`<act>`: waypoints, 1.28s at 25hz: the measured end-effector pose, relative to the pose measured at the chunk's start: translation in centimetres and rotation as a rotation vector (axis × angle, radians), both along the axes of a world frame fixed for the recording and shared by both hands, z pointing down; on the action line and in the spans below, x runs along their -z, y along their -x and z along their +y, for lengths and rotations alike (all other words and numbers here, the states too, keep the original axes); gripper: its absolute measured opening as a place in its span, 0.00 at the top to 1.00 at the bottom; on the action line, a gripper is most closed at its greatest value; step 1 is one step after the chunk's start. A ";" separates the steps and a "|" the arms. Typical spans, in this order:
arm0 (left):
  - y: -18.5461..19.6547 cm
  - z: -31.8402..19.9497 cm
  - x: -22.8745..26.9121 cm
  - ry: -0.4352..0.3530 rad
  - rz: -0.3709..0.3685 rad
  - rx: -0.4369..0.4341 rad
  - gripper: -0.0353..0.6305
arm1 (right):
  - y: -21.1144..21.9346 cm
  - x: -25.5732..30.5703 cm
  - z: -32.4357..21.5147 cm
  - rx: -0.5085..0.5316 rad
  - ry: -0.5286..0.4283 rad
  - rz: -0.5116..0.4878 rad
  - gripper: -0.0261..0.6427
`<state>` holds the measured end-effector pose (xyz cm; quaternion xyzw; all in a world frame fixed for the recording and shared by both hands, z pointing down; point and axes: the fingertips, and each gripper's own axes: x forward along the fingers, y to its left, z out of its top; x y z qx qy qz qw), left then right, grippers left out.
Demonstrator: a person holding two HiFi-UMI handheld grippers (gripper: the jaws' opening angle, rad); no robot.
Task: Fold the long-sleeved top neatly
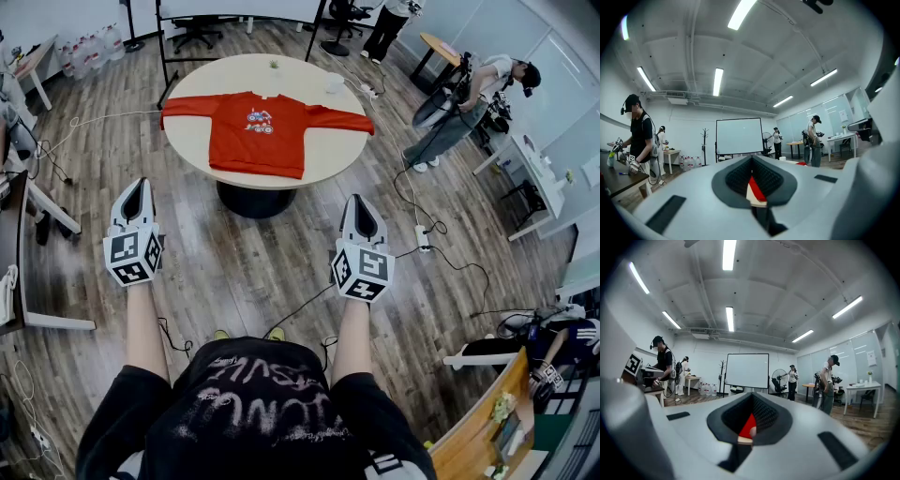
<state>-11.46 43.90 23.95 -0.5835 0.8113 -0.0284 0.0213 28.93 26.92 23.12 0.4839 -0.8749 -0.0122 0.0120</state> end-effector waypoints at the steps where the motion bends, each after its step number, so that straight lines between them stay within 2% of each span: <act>1: 0.1 0.0 -0.1 0.003 0.001 0.000 0.93 | 0.0 -0.1 -0.1 -0.003 0.003 -0.003 0.96; 10: -0.7 -0.3 0.0 -0.002 -0.015 -0.019 0.93 | 0.2 -0.4 0.0 -0.003 0.006 -0.011 0.96; 18: -0.4 0.3 -0.2 -0.003 0.002 -0.013 0.93 | 1.3 0.4 0.9 0.030 -0.007 -0.035 0.95; 32: 0.0 1.0 -0.6 0.000 0.003 -0.038 0.93 | 2.0 -0.5 2.2 0.018 0.011 -0.046 0.95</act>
